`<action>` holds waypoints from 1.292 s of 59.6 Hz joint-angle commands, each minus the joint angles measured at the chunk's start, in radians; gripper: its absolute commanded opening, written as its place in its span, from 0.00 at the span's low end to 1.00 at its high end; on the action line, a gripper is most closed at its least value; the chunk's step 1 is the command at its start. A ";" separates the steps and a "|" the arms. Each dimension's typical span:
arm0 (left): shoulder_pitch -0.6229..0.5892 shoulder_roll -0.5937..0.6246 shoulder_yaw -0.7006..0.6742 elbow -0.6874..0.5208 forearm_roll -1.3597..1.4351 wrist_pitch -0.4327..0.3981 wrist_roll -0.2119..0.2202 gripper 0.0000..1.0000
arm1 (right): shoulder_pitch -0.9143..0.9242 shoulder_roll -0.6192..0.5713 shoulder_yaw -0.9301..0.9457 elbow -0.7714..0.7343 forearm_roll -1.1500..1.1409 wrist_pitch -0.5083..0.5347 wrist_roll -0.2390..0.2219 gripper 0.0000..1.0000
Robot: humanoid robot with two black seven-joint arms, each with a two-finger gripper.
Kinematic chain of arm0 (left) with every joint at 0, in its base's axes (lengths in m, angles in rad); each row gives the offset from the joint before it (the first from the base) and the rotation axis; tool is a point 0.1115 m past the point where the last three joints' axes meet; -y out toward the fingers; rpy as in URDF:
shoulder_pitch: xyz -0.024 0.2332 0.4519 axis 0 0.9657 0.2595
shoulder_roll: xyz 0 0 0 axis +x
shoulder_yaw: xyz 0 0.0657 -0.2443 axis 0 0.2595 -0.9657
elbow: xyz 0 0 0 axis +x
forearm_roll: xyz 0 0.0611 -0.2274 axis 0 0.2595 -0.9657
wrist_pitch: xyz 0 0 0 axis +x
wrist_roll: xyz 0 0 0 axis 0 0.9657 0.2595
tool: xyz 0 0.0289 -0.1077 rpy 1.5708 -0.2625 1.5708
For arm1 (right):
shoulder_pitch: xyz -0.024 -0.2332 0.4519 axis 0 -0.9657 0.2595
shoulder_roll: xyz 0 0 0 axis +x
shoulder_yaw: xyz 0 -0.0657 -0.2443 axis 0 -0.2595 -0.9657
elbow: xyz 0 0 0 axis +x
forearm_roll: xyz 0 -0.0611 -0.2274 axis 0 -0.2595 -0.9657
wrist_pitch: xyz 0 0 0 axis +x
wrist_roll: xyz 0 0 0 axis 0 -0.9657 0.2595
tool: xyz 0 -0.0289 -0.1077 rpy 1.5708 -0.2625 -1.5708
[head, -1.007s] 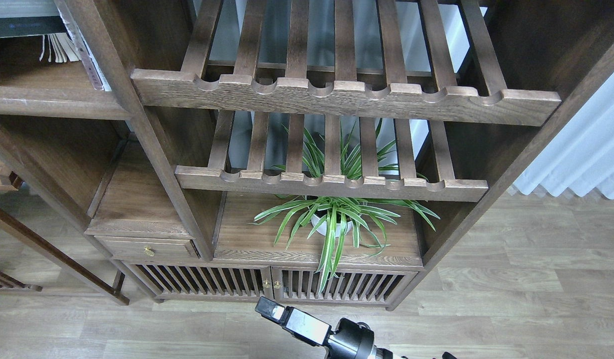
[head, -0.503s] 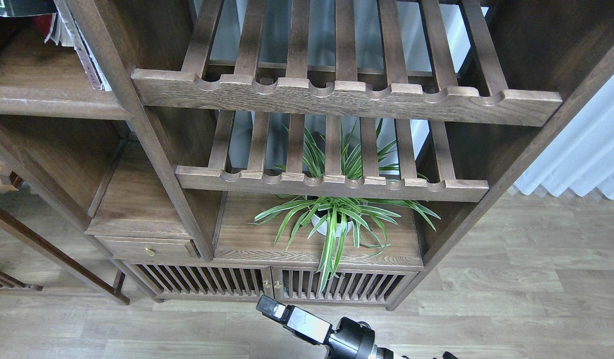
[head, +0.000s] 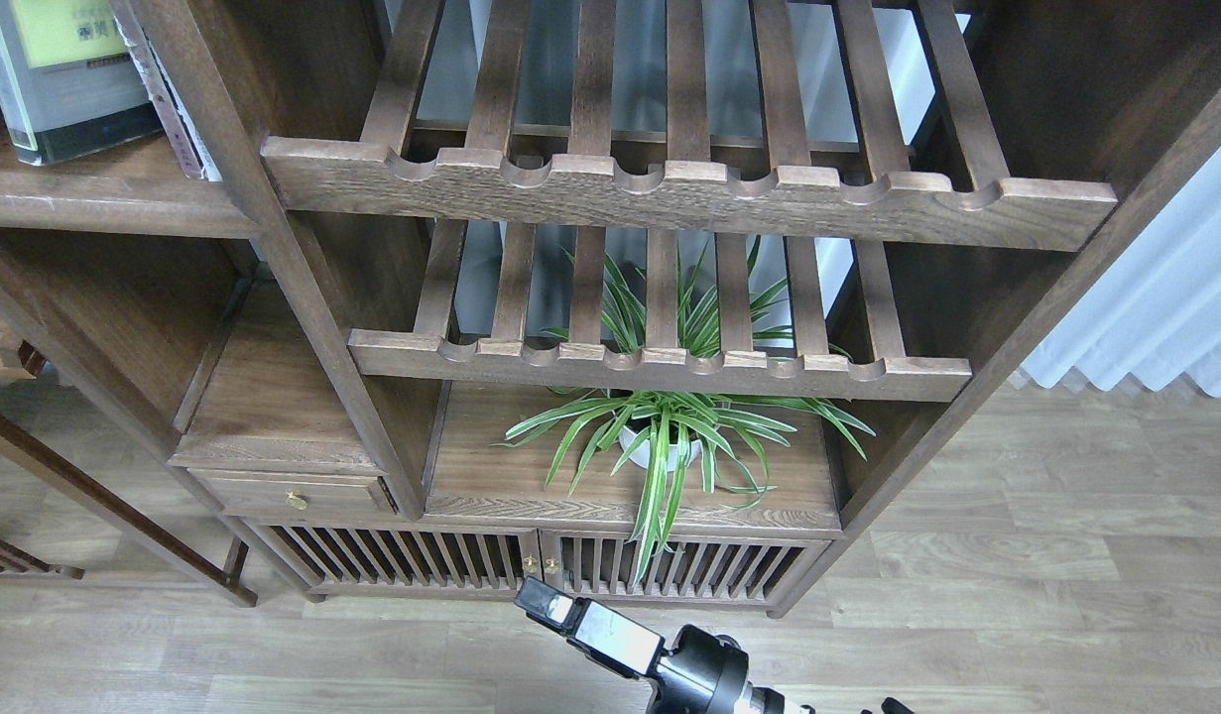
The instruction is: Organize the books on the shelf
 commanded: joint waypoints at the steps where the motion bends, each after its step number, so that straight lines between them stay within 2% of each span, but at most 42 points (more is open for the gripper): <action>1: 0.038 0.020 -0.043 -0.032 -0.025 0.000 0.000 0.42 | 0.000 0.001 0.001 0.000 0.000 0.000 0.001 0.92; 26: 0.221 0.066 -0.252 -0.212 -0.051 0.000 0.006 0.42 | 0.001 0.014 0.002 0.000 -0.001 0.000 0.001 0.92; 48: 0.364 0.121 -0.370 -0.342 -0.082 0.000 0.011 0.41 | 0.001 0.014 0.002 0.000 -0.001 0.000 0.001 0.92; 61: 0.511 0.207 -0.440 -0.437 -0.166 0.000 0.014 0.40 | 0.001 0.015 0.002 0.000 -0.001 0.000 0.002 0.92; 77: 0.679 0.213 -0.549 -0.592 -0.168 0.000 0.017 0.40 | 0.003 0.029 0.002 0.000 -0.001 0.000 0.002 0.92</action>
